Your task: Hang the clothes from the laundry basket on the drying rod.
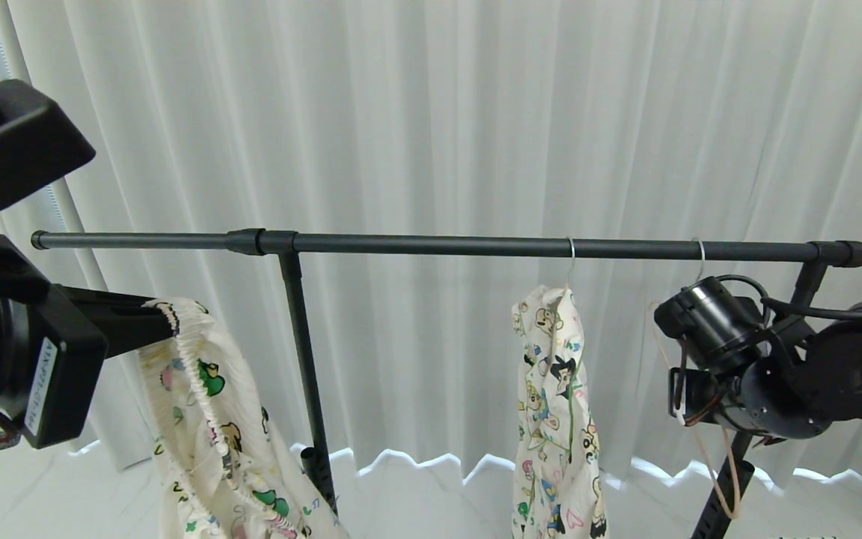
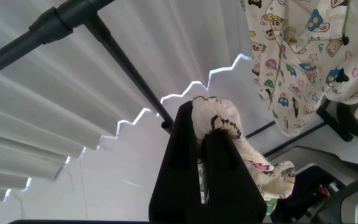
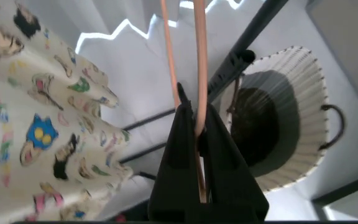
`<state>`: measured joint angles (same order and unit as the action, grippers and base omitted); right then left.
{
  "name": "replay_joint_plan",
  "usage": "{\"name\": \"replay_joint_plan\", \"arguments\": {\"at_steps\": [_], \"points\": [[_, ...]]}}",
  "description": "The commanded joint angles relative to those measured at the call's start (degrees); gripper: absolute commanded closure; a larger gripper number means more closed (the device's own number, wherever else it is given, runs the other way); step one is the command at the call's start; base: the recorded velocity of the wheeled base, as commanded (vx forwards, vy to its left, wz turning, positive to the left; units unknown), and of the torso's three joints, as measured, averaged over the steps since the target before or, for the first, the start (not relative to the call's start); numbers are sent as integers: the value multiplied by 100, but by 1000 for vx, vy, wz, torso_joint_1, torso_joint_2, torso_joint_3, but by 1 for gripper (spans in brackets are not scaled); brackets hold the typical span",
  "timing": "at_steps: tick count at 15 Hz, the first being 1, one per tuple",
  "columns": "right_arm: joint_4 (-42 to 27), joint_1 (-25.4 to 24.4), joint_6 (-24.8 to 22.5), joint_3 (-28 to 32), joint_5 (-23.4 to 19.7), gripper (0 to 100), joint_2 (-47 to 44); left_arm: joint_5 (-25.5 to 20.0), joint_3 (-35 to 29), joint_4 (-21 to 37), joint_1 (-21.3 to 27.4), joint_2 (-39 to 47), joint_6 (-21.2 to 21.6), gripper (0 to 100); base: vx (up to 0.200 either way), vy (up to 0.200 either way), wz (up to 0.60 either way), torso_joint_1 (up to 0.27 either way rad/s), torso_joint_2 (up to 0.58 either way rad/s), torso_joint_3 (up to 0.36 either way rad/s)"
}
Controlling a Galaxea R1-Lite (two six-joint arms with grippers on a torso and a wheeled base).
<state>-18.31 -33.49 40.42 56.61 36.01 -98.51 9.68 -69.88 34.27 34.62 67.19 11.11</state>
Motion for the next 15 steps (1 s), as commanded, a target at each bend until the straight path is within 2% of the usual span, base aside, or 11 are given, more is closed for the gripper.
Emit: {"name": "replay_joint_plan", "arguments": {"at_steps": [1, 4, 6, 8, 11, 13, 15], "points": [[12, 53, -536, -186, -15, 100, 588, 8, -17, 1, 1, -40, 6, 100, 0, 0, 0, 0, 0, 0], [284, 79, -1160, -423, -24, 100, 983, 8, 0, 1, 1, -119, 6, 100, 0, 0, 0, 0, 0, 0], [811, 123, -1458, -634, -33, 100, 1141, 8, 18, 1, 1, -189, 6, 100, 0, 0, 0, 0, 0, 0], [1058, 150, -1863, -906, -33, 100, 1387, 8, 18, 1, 1, -216, 6, 100, 0, 0, 0, 0, 0, 0], [1523, 150, -2205, -1240, -33, 100, 1862, 8, 27, 1, 1, -233, -3, 100, 0, 0, 0, 0, 0, 0], [1778, 150, -2513, -1574, -147, 100, 2319, 8, 27, 1, 1, -268, 6, 100, 0, 0, 0, 0, 0, 0], [1849, 150, -3014, -2014, -463, 100, 2969, 8, 35, 1, 1, -277, 6, 100, 0, 0, 0, 0, 0, 0]]}}
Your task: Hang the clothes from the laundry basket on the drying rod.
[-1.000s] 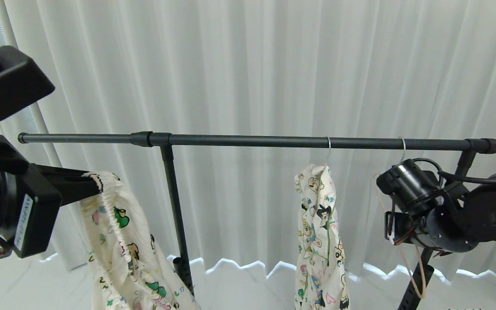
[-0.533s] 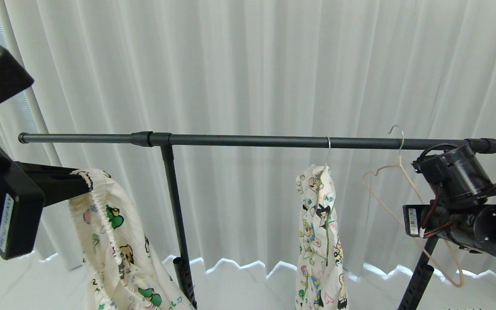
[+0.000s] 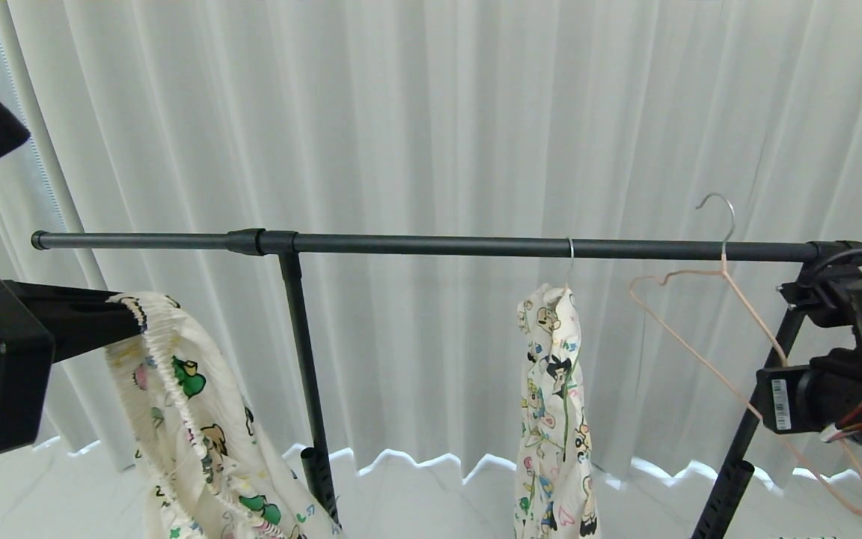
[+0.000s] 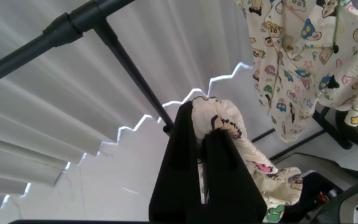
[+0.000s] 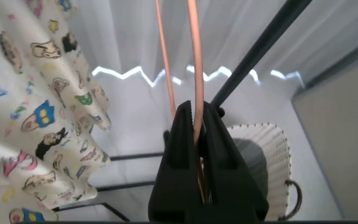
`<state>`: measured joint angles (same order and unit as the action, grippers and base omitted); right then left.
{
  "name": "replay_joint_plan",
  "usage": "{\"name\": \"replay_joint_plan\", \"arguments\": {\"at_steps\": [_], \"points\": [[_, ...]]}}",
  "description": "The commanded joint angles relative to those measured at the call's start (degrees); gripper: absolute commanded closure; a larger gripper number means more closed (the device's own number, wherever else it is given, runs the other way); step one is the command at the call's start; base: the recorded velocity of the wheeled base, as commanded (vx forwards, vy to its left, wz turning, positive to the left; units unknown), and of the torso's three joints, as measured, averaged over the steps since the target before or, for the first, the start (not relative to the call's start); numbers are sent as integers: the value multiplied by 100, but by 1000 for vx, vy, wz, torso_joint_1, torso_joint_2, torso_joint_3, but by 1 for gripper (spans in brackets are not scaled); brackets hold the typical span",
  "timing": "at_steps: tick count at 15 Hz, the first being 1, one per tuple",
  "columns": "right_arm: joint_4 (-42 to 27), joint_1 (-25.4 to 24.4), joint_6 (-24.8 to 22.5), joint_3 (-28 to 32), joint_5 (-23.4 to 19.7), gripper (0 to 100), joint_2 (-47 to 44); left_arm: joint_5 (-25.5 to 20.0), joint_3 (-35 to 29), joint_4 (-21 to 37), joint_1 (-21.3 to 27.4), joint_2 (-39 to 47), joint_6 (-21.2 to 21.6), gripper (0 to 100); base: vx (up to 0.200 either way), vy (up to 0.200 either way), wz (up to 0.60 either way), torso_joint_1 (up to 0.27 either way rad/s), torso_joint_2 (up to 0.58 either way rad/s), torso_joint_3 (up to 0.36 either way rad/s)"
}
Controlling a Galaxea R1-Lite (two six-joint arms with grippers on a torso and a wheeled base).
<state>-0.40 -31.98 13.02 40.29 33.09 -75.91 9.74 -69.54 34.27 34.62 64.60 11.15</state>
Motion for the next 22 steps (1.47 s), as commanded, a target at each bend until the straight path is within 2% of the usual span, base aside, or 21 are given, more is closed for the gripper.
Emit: {"name": "replay_joint_plan", "arguments": {"at_steps": [1, 3, 7, 9, 12, 16, 20, 22], "points": [[58, -2, -362, -461, -232, 100, 832, 2, 1, 1, 1, -17, 1, 100, 0, 0, 0, 0, 0, 0], [58, -2, -783, -865, -505, 100, 1491, 2, 1, 1, 1, -17, 1, 100, -200, 0, 0, 7, 2, 2], [58, -54, -898, -1067, -768, 100, 1957, 2, 1, 1, 1, -17, 1, 100, -200, 0, 0, -4, 2, 7], [58, -248, -898, -1058, -971, 100, 2124, 2, 10, 1, 1, -17, 1, 100, -200, 0, 0, 0, 0, 7], [67, -810, -845, -1049, -1067, 100, 2203, 2, 116, 1, 1, -17, 1, 100, -200, 0, 0, 1, 2, -1], [304, -1935, -537, -1049, -1067, 100, 2159, 2, 247, 1, 1, -17, -8, 100, -200, 0, 0, -2, 1, 5], [348, -3711, 148, -1120, -1059, 100, 1799, 2, 669, -43, 1, -17, -78, 100, -200, 0, 0, 0, 1, 5], [814, -4264, 517, -1102, -1050, 100, 1333, 2, 1065, -456, 1, -9, -87, 100, -200, 0, 0, 5, 5, 5]]}}
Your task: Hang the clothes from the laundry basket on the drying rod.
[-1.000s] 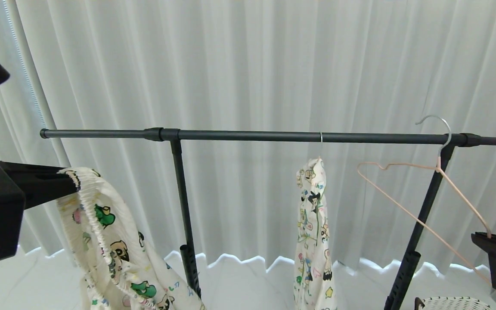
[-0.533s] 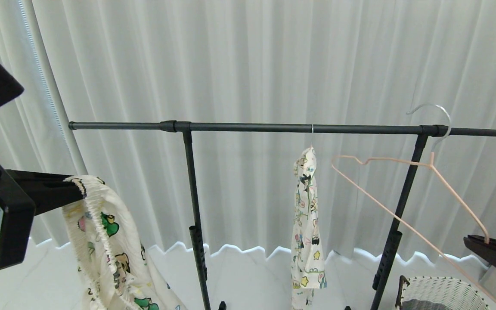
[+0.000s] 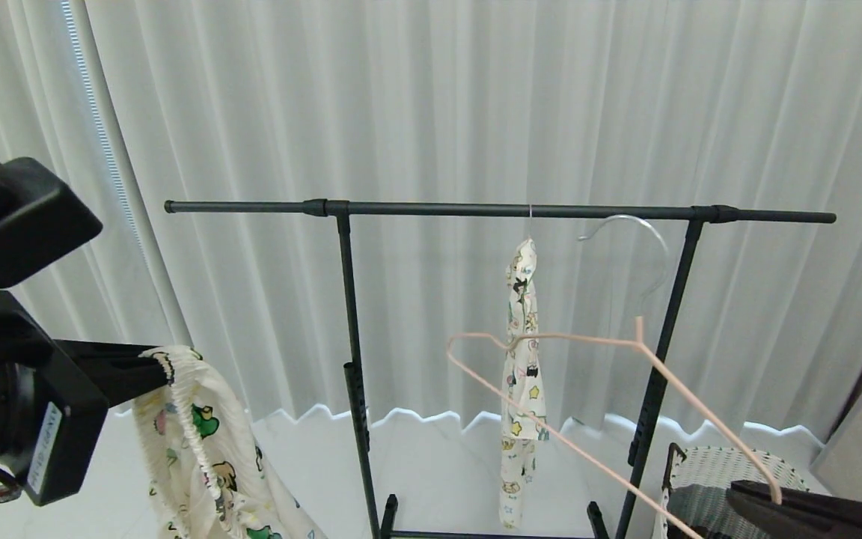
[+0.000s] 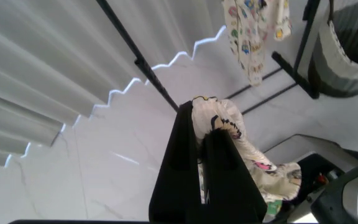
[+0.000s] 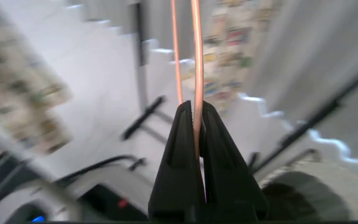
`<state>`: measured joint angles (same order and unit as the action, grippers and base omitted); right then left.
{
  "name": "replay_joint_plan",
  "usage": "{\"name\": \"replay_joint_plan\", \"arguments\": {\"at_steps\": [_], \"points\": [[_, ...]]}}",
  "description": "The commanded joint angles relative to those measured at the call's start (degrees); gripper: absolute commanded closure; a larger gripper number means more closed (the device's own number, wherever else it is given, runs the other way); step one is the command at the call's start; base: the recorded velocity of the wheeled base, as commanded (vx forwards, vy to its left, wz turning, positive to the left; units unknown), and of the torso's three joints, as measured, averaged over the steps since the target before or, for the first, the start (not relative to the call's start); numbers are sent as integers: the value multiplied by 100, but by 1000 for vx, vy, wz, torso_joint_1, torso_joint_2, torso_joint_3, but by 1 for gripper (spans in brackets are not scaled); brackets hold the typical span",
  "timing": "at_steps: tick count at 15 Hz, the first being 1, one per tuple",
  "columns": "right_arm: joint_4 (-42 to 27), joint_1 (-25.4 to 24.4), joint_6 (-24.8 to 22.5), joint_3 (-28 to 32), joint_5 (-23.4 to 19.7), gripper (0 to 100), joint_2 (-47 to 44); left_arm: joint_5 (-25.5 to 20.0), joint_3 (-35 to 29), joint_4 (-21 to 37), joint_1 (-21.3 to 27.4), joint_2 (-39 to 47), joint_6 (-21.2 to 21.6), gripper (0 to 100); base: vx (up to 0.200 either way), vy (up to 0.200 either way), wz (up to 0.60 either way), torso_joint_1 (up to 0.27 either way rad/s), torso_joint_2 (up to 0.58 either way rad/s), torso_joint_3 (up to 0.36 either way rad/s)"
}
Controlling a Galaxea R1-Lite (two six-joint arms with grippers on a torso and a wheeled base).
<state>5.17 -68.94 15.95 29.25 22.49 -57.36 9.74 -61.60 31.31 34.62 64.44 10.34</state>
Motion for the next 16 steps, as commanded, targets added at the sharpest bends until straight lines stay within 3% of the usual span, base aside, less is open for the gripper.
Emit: {"name": "replay_joint_plan", "arguments": {"at_steps": [1, 3, 5, 7, 9, 13, 16], "points": [[547, -718, 295, 11, 10, 100, -759, -7, 579, -476, 1, -2, -32, 100, -200, 0, 0, 2, 2, 7], [916, -1008, 576, 90, 10, 100, -1120, 81, 1018, -995, -78, 51, -14, 100, 0, 0, 0, 0, 0, 0], [968, -1359, 849, 169, 10, 100, -1190, 573, 1115, -995, -412, 350, -58, 100, 0, 0, 0, 0, 0, 0], [968, -1720, 928, 160, 10, 100, -1225, 907, 1036, -995, -641, 772, -586, 100, 0, 0, 0, 0, 0, 0], [1109, -1772, 946, 169, 27, 100, -1436, 986, 948, -986, -527, 895, -1025, 100, 0, 0, 0, 0, 0, 0], [1584, -1772, 946, 257, 1, 100, -1753, 995, 966, -986, -527, 895, -1227, 100, 0, 0, 0, 0, 0, 0], [1610, -1772, 937, 415, -17, 100, -1823, 1346, 966, -995, -711, 1062, -1324, 100, 0, 0, 0, 0, 0, 0]]}}
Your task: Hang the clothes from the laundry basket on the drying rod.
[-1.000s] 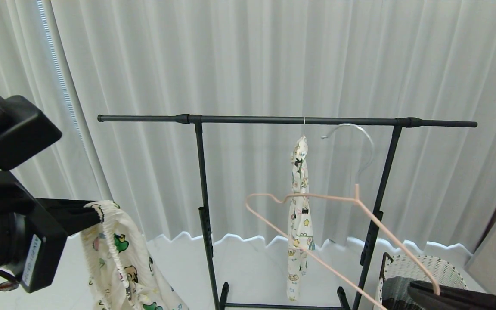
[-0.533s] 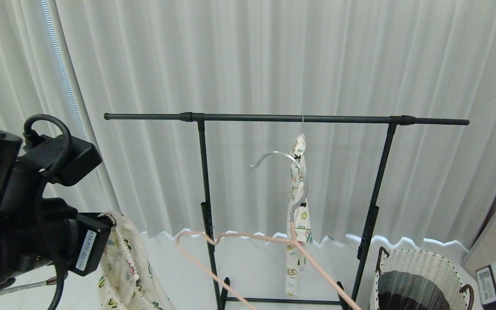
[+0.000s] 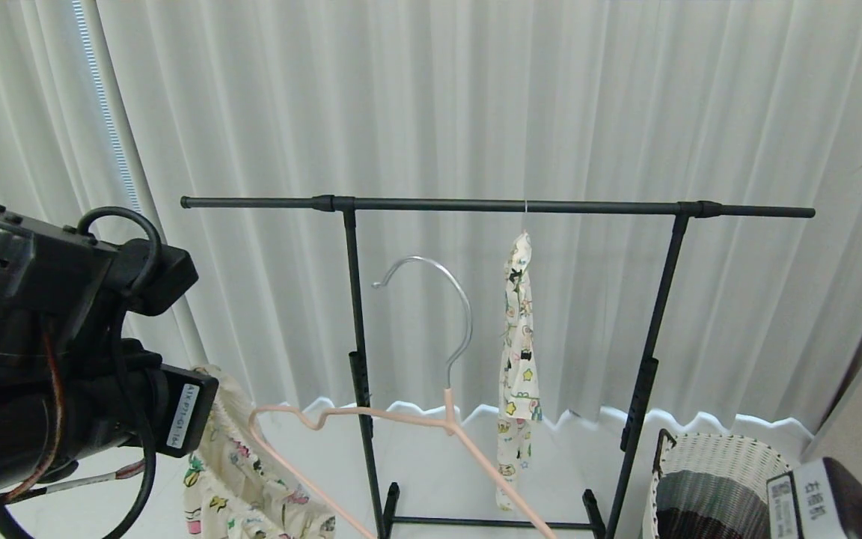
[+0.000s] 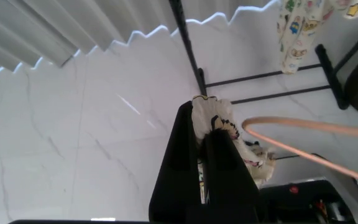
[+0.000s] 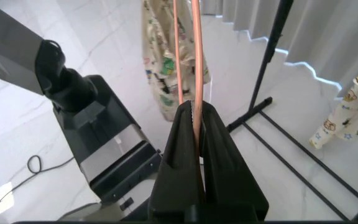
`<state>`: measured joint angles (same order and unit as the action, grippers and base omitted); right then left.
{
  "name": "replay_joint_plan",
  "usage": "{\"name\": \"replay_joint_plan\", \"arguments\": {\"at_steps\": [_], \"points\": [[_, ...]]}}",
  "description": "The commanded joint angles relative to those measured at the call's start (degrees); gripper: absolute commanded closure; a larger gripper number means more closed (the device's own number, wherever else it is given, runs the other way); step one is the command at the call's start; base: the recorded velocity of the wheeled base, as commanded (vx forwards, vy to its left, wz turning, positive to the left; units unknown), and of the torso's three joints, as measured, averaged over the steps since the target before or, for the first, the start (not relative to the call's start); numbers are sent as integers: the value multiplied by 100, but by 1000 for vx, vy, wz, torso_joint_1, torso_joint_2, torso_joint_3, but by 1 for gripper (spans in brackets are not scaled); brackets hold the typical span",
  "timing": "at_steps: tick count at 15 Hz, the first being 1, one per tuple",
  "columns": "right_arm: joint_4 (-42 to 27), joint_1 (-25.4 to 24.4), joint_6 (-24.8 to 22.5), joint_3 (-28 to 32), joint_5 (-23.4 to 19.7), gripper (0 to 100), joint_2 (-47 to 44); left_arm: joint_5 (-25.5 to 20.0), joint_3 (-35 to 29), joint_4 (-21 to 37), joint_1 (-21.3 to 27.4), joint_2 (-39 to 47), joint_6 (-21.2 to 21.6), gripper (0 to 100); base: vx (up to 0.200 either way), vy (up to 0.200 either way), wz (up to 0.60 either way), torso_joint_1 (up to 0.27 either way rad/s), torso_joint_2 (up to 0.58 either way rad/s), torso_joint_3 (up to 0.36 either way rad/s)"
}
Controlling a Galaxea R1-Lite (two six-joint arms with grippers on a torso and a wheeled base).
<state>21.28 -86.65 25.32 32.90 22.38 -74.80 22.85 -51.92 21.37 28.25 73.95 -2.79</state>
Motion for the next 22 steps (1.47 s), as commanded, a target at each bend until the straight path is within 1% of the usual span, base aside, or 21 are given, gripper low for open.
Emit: {"name": "replay_joint_plan", "arguments": {"at_steps": [1, 4, 7, 8, 10, 12, 15, 18, 19, 21, 22], "points": [[-2, -1, -1, 85, -6, 100, -78, 132, -2, -1, -74, 102, -72, 100, 0, 0, 0, 0, 0, 0], [-2, -1, -1, 120, -50, 100, -105, 132, -11, -1, -3, 67, -204, 100, 0, 0, 0, 0, 0, 0], [-2, 8, -27, 199, -76, 100, -219, 132, -2, 8, -3, 50, -213, 100, 0, 0, 0, 0, 0, 0], [7, -1, -36, 208, -76, 100, -201, 141, -2, -1, -38, 76, -213, 100, 0, 0, 0, 0, 0, 0], [-2, -36, -53, 252, -85, 100, -140, 203, -2, 8, -267, 137, -266, 100, 0, 0, 0, 0, 0, 0], [7, -80, -45, 366, -94, 100, -166, 220, -2, -1, -276, 146, -275, 100, 0, 0, 0, 0, 0, 0], [7, -89, -53, 410, -296, 100, -184, 220, -11, -10, -276, 146, -283, 100, 0, 0, 0, 0, 0, 0], [16, -27, -45, 392, -269, 100, -342, 229, -20, -1, -241, 67, -415, 100, 0, 0, 0, 0, 0, 0], [113, 61, -45, 392, -269, 100, -421, 229, -20, -1, -179, 6, -415, 100, 0, 0, 0, 0, 0, 0], [587, 157, -62, 401, -287, 100, -720, 229, -29, -1, -126, -91, -415, 100, 0, 0, 0, 0, 0, 0], [693, 192, -62, 410, -296, 100, -782, 229, -29, -1, -91, -109, -415, 100, 0, 0, 0, 0, 0, 0]]}}
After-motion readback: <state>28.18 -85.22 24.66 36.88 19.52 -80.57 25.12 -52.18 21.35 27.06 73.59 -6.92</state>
